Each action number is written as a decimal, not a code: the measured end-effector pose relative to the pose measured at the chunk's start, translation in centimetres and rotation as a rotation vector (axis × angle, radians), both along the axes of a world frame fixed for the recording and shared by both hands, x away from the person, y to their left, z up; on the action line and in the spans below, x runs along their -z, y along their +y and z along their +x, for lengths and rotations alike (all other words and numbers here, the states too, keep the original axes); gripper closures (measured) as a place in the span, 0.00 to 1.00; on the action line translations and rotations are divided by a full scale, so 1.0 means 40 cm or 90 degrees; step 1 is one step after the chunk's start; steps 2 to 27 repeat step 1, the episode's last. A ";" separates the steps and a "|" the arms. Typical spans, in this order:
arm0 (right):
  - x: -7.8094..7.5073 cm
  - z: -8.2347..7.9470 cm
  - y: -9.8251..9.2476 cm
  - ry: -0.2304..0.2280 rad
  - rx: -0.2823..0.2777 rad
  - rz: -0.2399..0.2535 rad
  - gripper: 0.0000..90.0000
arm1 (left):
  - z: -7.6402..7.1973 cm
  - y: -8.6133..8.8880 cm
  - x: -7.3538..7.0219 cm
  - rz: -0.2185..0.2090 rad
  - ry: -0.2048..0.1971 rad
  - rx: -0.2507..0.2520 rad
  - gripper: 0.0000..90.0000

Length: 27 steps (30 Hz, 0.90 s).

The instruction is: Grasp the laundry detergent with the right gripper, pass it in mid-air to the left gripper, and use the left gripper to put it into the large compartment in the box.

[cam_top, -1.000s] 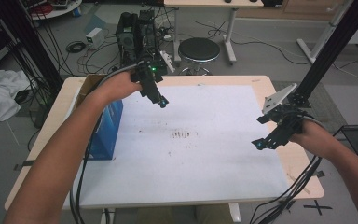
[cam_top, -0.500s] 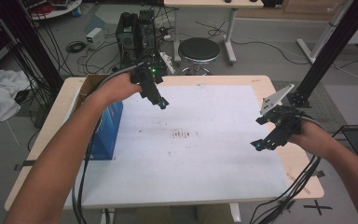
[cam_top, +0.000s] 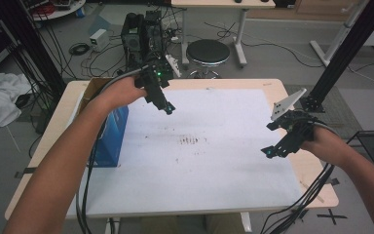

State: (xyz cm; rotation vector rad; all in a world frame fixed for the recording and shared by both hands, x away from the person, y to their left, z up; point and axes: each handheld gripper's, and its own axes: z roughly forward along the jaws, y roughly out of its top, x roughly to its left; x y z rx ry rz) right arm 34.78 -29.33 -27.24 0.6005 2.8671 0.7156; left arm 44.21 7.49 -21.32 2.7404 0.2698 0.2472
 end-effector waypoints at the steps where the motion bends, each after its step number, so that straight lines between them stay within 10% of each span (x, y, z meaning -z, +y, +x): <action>1: -0.001 -0.001 0.001 0.003 0.001 0.001 0.12 | -0.002 0.000 0.003 -0.013 0.001 -0.004 0.09; 27: -0.001 -0.001 0.001 0.003 0.001 0.001 0.12 | -0.002 0.000 0.003 -0.013 0.001 -0.004 0.09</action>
